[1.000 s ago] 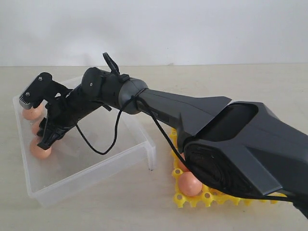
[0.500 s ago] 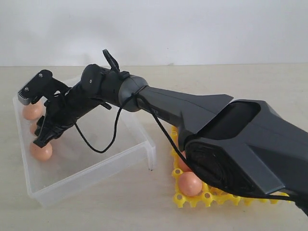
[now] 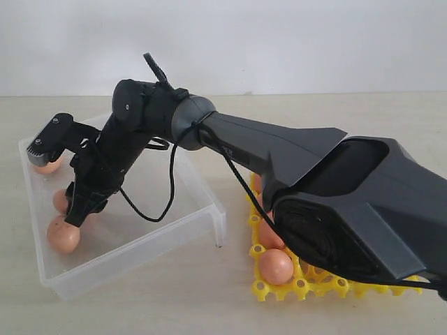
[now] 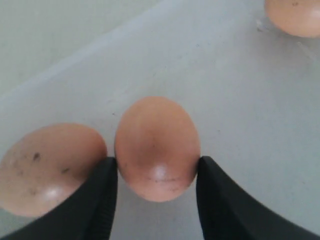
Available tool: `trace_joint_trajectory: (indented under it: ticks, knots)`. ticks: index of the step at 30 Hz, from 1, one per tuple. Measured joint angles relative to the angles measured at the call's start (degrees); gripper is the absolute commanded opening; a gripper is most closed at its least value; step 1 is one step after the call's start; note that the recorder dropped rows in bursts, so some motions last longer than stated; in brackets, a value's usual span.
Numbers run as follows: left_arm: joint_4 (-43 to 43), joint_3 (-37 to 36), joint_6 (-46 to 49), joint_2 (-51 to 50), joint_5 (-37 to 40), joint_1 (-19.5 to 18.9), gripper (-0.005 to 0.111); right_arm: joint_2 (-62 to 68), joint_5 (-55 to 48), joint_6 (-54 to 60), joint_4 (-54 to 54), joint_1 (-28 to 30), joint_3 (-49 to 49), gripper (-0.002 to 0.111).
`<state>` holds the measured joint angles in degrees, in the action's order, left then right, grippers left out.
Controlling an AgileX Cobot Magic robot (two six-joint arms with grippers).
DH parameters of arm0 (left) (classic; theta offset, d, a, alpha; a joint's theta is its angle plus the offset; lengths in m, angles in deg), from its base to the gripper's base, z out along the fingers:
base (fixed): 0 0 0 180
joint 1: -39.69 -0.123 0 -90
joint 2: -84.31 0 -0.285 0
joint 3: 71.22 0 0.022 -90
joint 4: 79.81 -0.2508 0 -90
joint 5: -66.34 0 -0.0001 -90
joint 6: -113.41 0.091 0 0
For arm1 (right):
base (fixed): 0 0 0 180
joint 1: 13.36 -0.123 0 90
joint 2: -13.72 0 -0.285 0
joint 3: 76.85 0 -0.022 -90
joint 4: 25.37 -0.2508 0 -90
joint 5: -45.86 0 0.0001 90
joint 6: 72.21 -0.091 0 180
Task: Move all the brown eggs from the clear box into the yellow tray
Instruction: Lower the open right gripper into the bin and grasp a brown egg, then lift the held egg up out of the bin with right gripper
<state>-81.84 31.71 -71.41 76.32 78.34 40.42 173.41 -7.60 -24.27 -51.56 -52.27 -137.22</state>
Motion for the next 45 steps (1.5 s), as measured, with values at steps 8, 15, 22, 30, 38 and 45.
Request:
trace_joint_trajectory:
  ticks: [8, 15, 22, 30, 38, 45]
  knots:
    - [0.0, 0.0, 0.0, 0.0, 0.0, 0.0, 0.004, -0.2, 0.7, -3.2, 5.0, -0.1, -0.5, 0.028]
    - [0.0, 0.0, 0.0, 0.0, 0.0, 0.0, 0.004, 0.3, 4.5, -1.1, 5.1, -0.1, 0.1, 0.046]
    - [0.0, 0.0, 0.0, 0.0, 0.0, 0.0, 0.004, 0.8, 10.9, -0.7, 5.0, 0.0, 0.1, 0.046]
    - [0.0, 0.0, 0.0, 0.0, 0.0, 0.0, 0.004, 0.8, 12.9, -0.4, 4.8, -2.3, 0.1, 0.046]
    - [0.0, 0.0, 0.0, 0.0, 0.0, 0.0, 0.004, 0.8, 20.7, -8.1, 3.7, -3.2, 0.1, 0.046]
    - [0.0, 0.0, 0.0, 0.0, 0.0, 0.0, 0.004, 0.8, 21.3, -8.2, 3.1, -3.2, 0.1, 0.046]
